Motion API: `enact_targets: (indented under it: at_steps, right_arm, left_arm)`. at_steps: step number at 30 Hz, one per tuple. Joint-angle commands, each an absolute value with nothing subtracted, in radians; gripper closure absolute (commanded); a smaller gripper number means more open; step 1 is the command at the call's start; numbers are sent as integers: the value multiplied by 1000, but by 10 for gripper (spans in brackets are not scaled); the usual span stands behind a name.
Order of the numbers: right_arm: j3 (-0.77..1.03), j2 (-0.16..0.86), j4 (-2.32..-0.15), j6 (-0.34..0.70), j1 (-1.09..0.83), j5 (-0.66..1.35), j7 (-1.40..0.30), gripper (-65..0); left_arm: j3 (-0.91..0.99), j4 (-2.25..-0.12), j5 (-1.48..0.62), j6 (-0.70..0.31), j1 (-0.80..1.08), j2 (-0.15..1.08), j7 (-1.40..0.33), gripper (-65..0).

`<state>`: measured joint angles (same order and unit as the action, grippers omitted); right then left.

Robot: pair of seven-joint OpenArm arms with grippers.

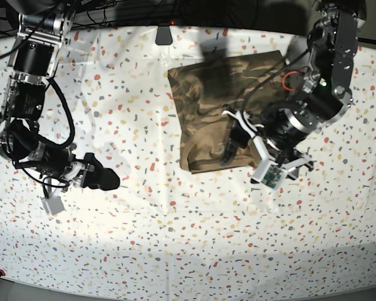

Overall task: Fold the T-shirt properly
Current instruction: 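Press and smooth the folded shirt with the left gripper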

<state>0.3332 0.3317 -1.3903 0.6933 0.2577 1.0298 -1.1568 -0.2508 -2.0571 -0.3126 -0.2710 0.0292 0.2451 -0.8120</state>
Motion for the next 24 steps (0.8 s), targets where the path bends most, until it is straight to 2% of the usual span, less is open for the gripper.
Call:
enact_targets:
  at_steps: [1, 4, 8, 20, 24]
  right_arm:
    - [336, 347, -1407, 698, 282, 1038, -1142, -291]
    - [336, 346, -1407, 698, 282, 1025, -1137, -291]
    - [336, 347, -1407, 698, 282, 1025, -1139, -291]
    - [336, 347, -1407, 698, 282, 1025, -1143, -291]
    - [336, 347, -1407, 698, 282, 1025, -1140, -291]
  left_arm:
    - [-260, -2072, -327, -297, 20, 233, -780, -396]
    - [-311, -2057, -311, -347, 36, 212, -717, -396]
    - [-383, -1964, -147, -352, 52, 210, -538, -396]
    - [-393, -1333, -41, -352, 49, 128, -277, -396]
    - [-393, -1251, -41, -352, 44, 102, -225, -396]
